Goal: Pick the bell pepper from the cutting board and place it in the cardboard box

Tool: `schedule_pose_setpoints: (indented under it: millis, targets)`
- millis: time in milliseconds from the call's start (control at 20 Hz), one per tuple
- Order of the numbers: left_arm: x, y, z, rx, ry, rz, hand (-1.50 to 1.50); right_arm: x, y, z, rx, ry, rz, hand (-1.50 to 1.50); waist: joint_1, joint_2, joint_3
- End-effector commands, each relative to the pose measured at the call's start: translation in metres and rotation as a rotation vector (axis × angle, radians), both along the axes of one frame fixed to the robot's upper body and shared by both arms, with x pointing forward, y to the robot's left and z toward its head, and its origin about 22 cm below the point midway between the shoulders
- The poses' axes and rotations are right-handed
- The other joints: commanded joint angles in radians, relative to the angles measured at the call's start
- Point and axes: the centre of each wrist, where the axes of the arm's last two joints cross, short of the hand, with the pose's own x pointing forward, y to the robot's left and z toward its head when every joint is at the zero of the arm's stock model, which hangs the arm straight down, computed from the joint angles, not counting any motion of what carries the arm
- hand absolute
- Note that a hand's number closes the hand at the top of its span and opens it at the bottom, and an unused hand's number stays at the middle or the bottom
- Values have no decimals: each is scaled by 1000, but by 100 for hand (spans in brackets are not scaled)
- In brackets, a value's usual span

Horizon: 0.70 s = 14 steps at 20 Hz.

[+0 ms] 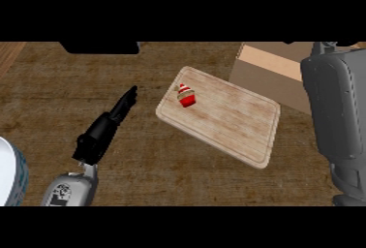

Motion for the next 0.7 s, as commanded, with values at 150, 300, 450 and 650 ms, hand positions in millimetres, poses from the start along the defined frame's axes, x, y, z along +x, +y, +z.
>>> schedule_pose_setpoints:
  millis: [150,300,450,650]
  targets:
    - [3,4,4,-4,-37,0,0,30,-24,-38,-38,68,-25,150,2,1,0]
    - [-2,-7,4,1,-7,0,0,32,-37,-71,-14,98,-27,150,1,0,0]
    - [13,6,-7,-15,5,-4,0,42,-48,-78,87,126,-52,150,2,4,0]
    - [6,-8,2,-2,-18,-10,0,44,-50,-111,306,121,-85,-150,14,8,1]
